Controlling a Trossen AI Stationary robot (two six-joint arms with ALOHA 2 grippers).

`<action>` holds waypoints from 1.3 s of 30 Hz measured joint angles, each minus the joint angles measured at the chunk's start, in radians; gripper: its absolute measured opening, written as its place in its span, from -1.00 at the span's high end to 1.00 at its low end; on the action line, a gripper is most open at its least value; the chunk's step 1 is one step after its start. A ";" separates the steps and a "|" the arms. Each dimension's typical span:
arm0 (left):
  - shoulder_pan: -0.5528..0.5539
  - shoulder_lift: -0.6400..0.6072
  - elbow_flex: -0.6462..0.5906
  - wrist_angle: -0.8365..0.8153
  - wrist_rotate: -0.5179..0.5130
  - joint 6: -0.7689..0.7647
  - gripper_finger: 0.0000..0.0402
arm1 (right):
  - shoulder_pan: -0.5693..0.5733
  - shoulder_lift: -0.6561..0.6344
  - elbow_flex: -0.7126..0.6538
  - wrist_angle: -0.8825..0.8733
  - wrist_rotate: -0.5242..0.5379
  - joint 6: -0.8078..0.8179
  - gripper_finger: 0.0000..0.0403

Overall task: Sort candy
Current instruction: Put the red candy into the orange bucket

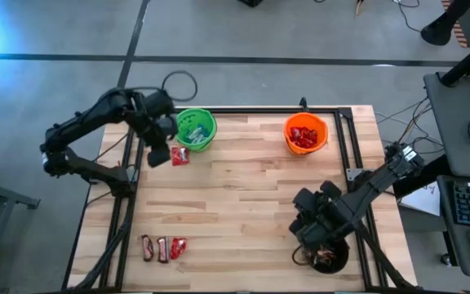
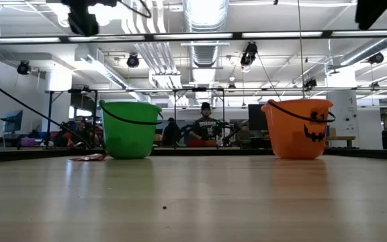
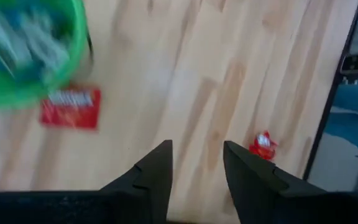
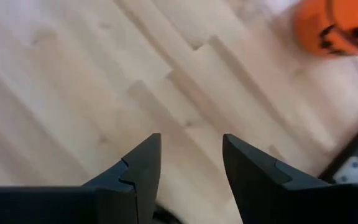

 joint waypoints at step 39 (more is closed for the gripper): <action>-0.846 0.120 -0.539 0.467 -0.132 -1.448 -0.01 | -0.287 -0.201 0.000 -0.067 0.176 -0.624 0.24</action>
